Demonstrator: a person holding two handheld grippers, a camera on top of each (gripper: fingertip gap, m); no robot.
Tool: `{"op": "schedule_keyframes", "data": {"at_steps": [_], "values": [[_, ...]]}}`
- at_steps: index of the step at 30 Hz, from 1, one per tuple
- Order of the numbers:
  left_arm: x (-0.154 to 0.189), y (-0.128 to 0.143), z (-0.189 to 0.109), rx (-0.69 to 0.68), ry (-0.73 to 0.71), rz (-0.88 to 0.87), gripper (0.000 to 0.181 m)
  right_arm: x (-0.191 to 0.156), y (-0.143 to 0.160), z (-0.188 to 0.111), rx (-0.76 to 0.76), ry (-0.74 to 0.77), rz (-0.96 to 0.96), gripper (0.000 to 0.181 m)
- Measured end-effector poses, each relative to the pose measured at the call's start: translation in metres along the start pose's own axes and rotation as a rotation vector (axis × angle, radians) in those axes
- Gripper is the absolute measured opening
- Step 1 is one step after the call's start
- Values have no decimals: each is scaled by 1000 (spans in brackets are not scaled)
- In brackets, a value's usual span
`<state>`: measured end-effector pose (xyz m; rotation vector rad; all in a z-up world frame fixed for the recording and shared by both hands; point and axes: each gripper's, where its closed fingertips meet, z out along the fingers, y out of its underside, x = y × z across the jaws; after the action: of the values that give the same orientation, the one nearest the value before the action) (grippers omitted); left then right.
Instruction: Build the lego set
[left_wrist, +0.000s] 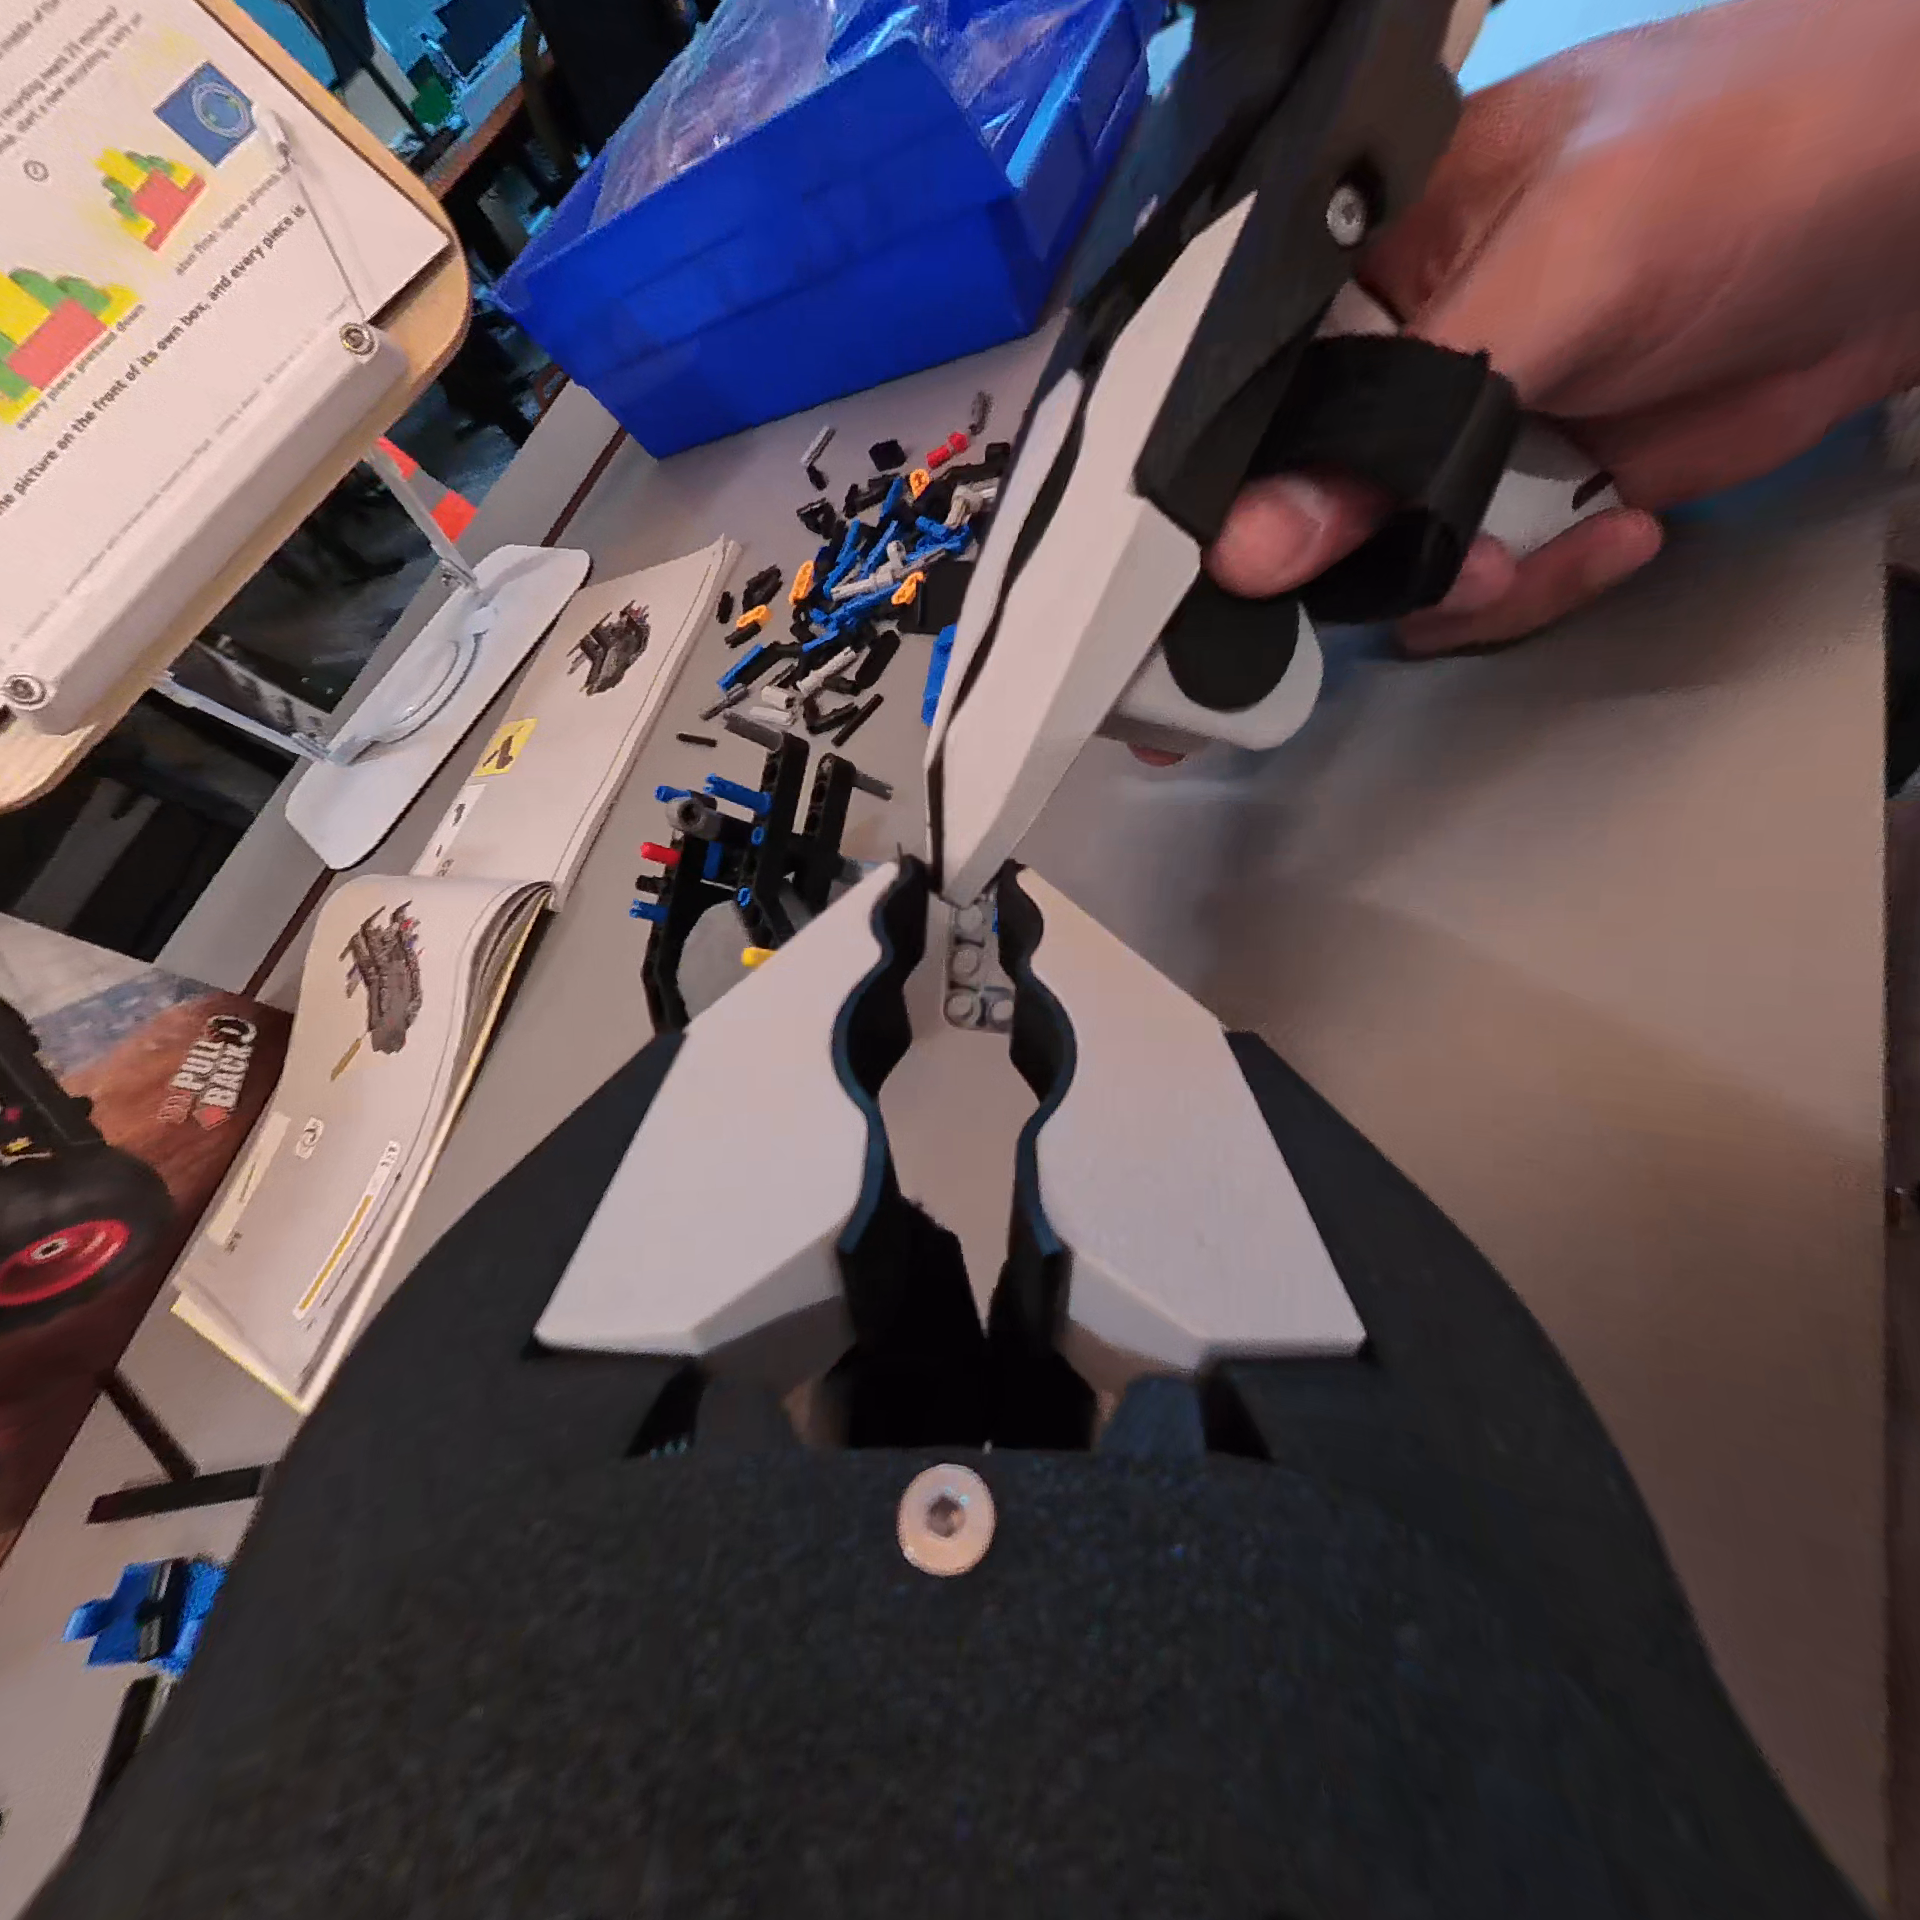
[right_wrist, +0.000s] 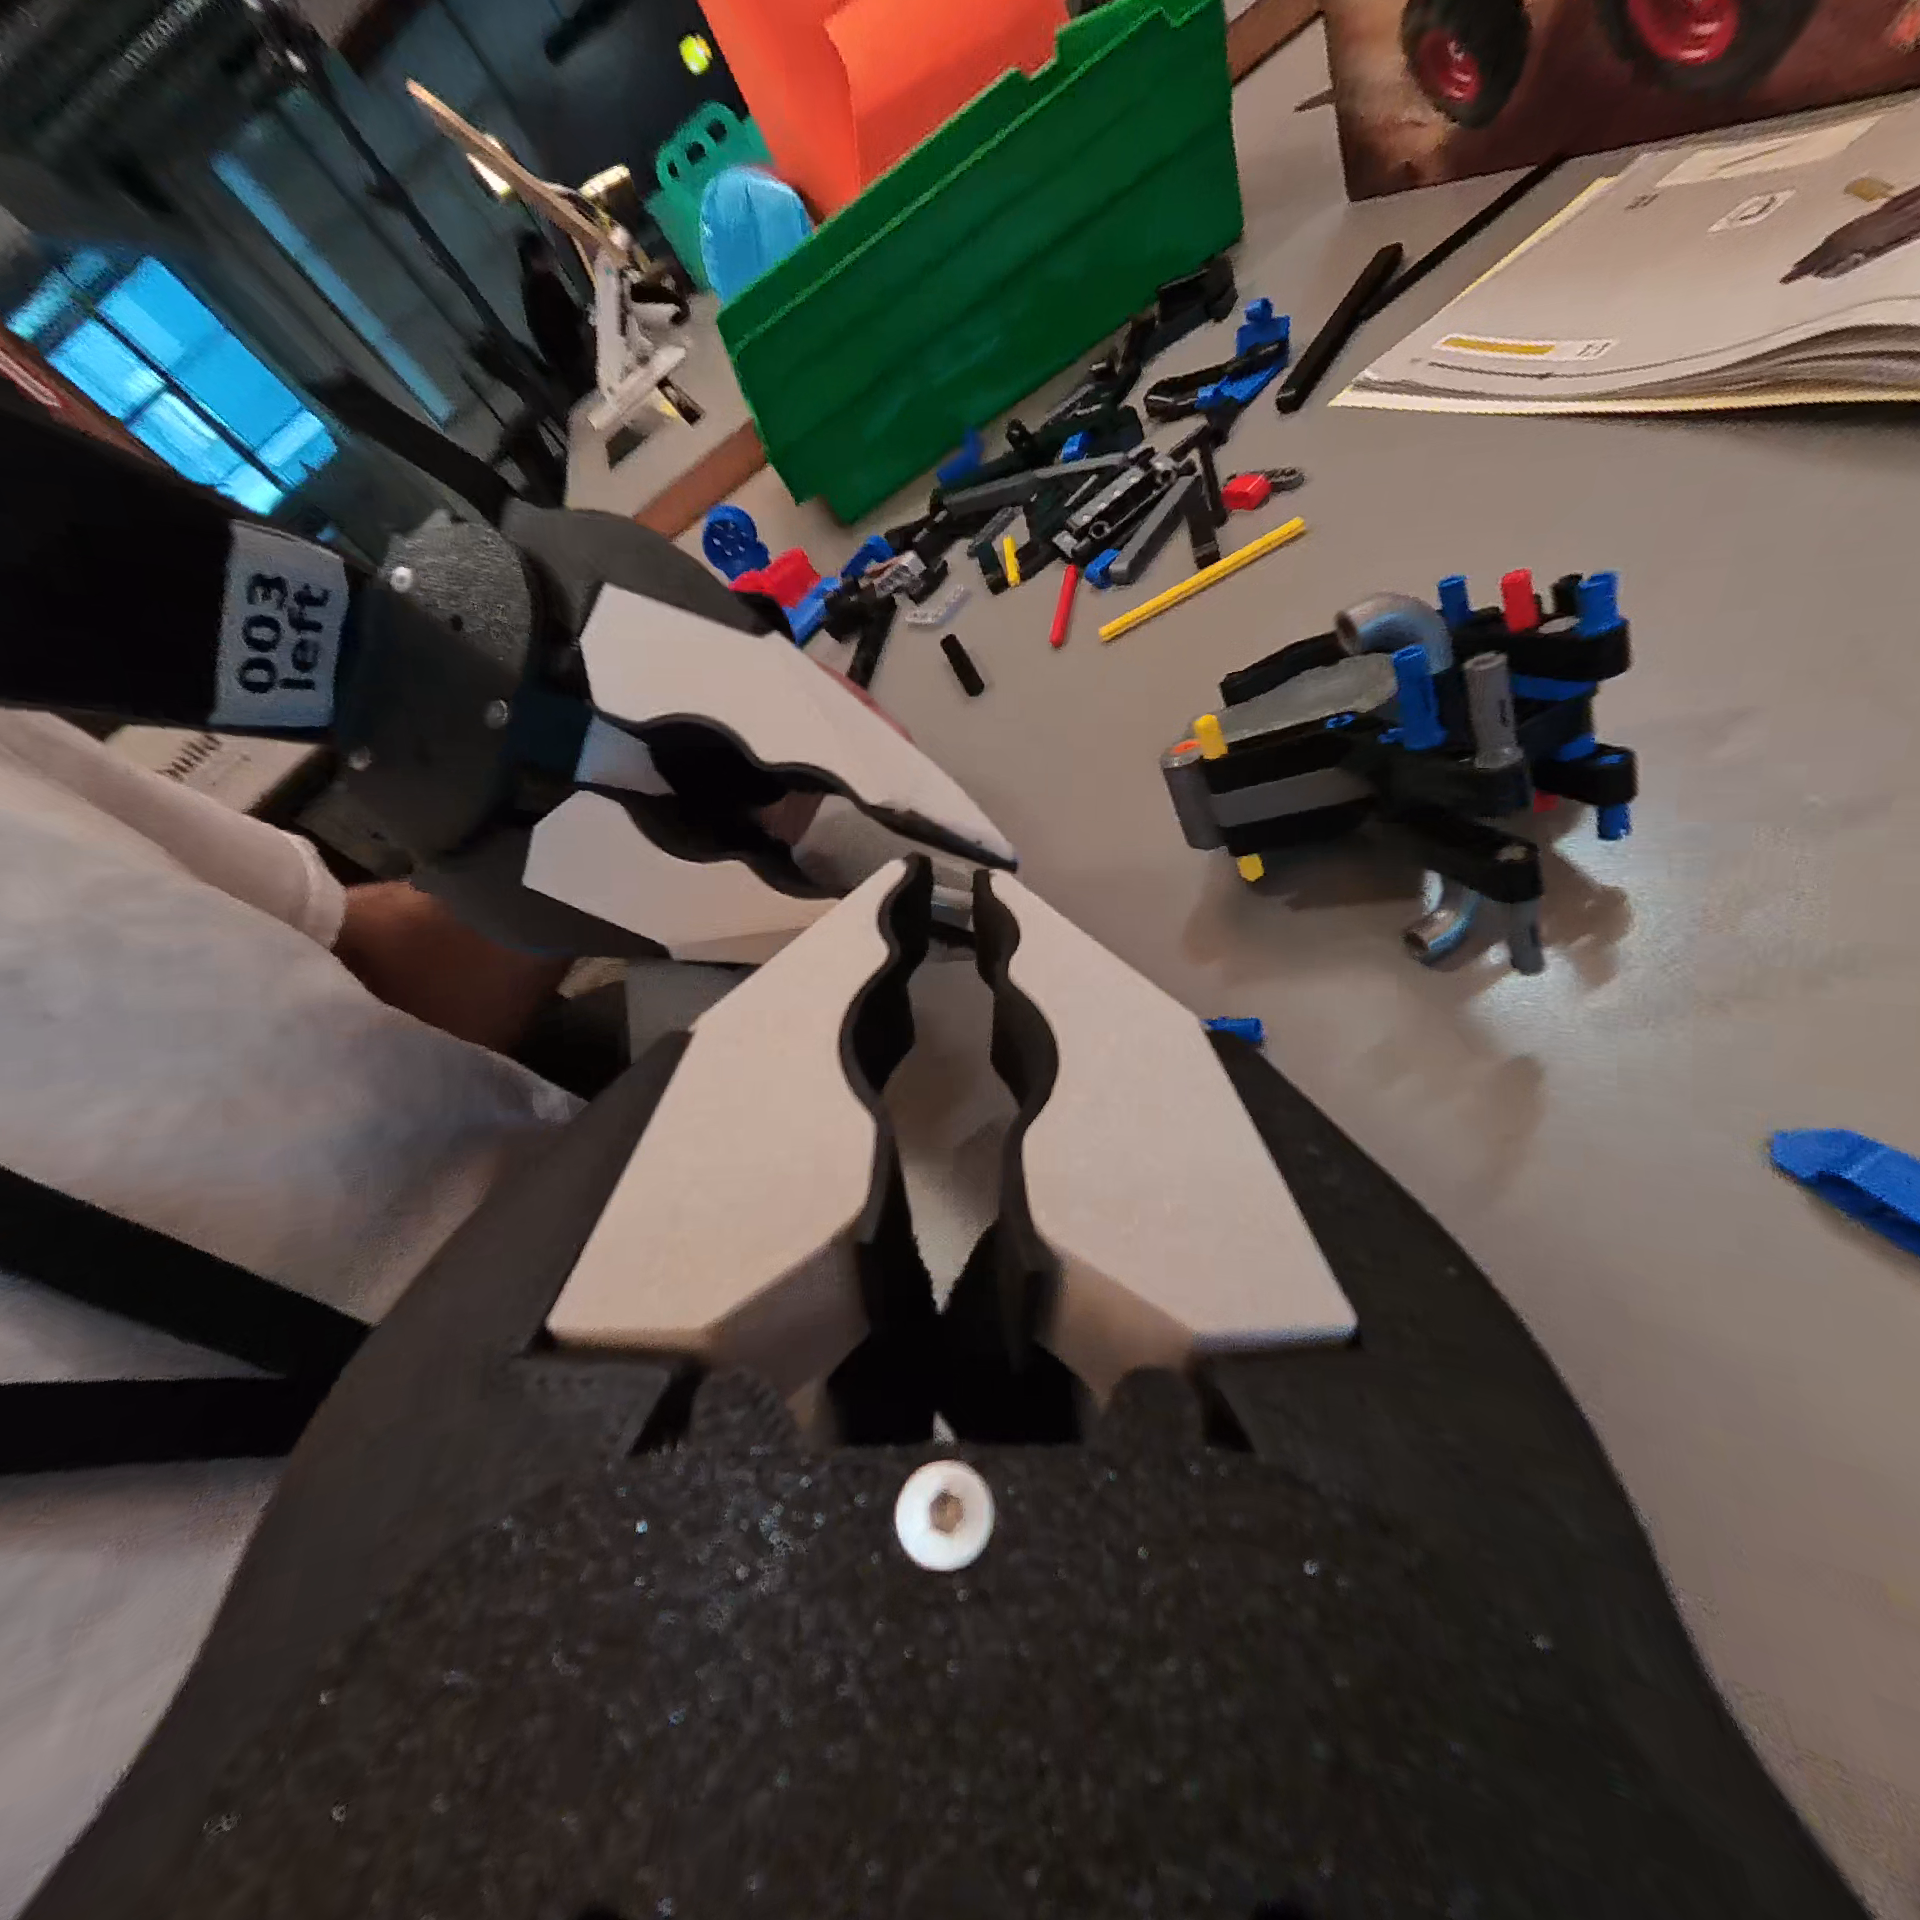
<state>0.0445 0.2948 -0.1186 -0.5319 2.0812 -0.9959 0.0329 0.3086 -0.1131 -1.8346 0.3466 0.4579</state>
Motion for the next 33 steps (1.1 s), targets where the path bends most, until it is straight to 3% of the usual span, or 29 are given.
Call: {"op": "schedule_keyframes", "data": {"at_steps": [4,11,14,20,22,27,33], "values": [[-3,3,3,-19,-56,43,10,5,-2,1,9,34,0,7],[-2,-12,-1,71,-52,6,6,-6,-8,-13,29,-147,39,9],[-8,1,2,9,-79,30,6,-6,-20,-23,91,-189,97,15],[-10,-11,-3,119,-43,-93,6,4,-23,-30,70,-147,65,22],[-15,-15,-5,142,-80,-64,6,-3,-24,-22,64,-173,108,24],[-15,-10,-1,89,-143,64,6,0,-16,-10,29,-41,-7,12],[-12,-7,2,47,-171,145,6,2,-11,-6,20,-44,21,7]]}}
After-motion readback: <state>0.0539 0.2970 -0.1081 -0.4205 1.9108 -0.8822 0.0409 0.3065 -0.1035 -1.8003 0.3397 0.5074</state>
